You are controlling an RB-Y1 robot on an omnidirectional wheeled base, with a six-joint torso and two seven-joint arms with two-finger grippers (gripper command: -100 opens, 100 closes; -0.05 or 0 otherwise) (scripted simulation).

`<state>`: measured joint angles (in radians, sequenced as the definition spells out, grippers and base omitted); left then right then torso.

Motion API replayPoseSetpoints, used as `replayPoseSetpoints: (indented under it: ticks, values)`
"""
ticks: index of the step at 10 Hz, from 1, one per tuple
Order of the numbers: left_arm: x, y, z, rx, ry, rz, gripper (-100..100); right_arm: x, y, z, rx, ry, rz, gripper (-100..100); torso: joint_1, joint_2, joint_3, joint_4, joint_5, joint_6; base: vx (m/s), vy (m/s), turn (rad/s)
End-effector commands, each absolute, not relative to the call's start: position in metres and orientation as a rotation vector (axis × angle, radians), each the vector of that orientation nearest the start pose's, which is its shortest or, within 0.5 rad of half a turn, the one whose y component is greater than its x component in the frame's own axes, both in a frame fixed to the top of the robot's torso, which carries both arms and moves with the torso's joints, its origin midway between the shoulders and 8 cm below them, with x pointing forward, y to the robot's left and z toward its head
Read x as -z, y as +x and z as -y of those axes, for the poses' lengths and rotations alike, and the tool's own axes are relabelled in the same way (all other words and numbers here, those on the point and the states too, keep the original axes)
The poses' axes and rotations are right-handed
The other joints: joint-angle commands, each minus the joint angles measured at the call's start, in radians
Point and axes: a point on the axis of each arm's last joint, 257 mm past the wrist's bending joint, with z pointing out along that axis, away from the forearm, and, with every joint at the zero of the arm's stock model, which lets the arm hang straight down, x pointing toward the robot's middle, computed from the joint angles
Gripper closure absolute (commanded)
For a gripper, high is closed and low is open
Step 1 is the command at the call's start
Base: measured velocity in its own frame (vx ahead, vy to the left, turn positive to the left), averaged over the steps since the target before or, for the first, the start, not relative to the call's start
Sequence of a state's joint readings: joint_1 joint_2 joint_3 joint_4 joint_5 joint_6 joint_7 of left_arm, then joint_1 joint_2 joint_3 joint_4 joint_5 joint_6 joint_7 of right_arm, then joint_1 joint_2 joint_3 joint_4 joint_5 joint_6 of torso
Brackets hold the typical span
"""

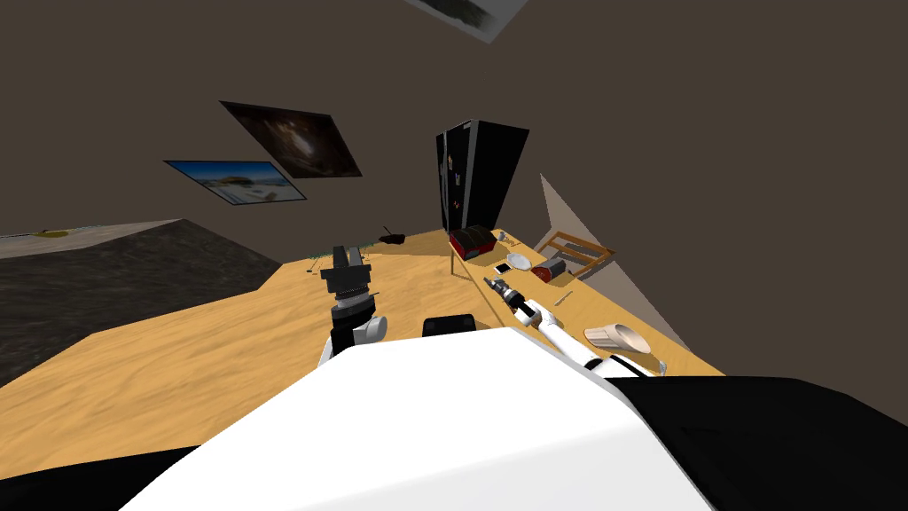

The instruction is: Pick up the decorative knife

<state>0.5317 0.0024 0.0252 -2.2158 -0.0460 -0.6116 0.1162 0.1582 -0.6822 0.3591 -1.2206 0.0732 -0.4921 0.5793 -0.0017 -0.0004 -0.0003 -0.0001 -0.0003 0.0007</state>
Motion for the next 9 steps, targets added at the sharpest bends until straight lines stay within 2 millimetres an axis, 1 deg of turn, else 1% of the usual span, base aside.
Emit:
replayPoseSetpoints:
  ticks: [1, 2, 4, 5, 7, 8, 9]
  values:
    - [-0.007, 0.334, -0.284, 1.354, -0.650, -0.602, 0, 0.406, 0.402, 0.327, -0.447, -0.068, -1.938, -100, 0.000, 0.000, 0.000, 0.000, 0.000, 0.000, 0.006, -0.037, -0.003]
    - [-0.007, 0.334, -0.284, 1.354, -0.650, -0.602, 0, 0.413, 0.398, 0.334, -0.433, -0.060, -1.954, -100, -0.001, 0.000, 0.000, 0.000, 0.000, 0.000, 0.003, -0.028, 0.000]
    - [-0.007, 0.334, -0.284, 1.354, -0.650, -0.602, 0, 0.438, 0.387, 0.342, -0.387, -0.140, -2.026, -100, 0.000, 0.000, 0.000, 0.000, 0.000, 0.000, 0.002, -0.022, -0.007]
    - [-0.007, 0.334, -0.284, 1.354, -0.650, -0.602, 0, 0.444, 0.383, 0.349, -0.372, -0.132, -2.043, -100, 0.001, 0.000, 0.000, 0.000, 0.000, 0.000, 0.001, -0.016, 0.000]
    - [-0.007, 0.334, -0.284, 1.354, -0.650, -0.602, 0, 0.467, 0.368, 0.364, -0.317, -0.205, -2.116, -100, 0.001, 0.000, 0.000, 0.000, 0.000, 0.000, 0.001, -0.017, -0.007]
    - [-0.007, 0.334, -0.284, 1.354, -0.650, -0.602, 0, 0.469, 0.367, 0.366, -0.312, -0.202, -2.121, -100, 0.001, 0.001, 0.000, 0.000, 0.000, 0.000, -0.003, -0.014, -0.002]
    - [-0.007, 0.334, -0.284, 1.354, -0.650, -0.602, 0, 0.480, 0.359, 0.375, -0.284, -0.236, -2.156, -100, 0.001, 0.001, 0.000, 0.000, 0.000, 0.000, -0.003, -0.010, 0.000]
